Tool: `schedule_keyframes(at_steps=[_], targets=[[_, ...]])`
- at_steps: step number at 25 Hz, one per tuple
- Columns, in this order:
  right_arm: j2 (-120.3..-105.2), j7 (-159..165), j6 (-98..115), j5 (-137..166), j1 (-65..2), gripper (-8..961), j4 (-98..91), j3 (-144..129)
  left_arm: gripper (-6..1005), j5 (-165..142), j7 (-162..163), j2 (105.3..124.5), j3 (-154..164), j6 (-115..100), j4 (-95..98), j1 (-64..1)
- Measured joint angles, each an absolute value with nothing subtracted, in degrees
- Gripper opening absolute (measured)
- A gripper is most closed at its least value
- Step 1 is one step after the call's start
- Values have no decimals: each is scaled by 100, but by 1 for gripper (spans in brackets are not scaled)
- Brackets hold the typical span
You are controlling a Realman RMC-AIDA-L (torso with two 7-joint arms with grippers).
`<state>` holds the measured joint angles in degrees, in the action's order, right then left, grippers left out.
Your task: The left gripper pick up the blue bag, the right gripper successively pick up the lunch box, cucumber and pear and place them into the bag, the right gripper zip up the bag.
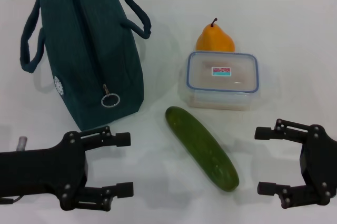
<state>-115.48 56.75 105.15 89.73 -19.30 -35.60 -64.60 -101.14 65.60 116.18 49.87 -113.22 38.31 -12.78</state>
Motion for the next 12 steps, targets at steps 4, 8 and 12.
schedule_keyframes(at_steps=[4,8,12], targets=[[-11548,5681,10521,8973,-1933,872,-3554,-6463,869,-10135,6484,11621,4983,-11308,3832,-1233],[-11548,5685,10524,8973,-1938,872,-3550,-6468,862,-10138,6500,11616,4983,-11290,3832,-1211],[-11548,5706,10530,8973,-1972,872,-3550,-6531,856,-10141,6483,11618,4977,-11273,3832,-1187]])
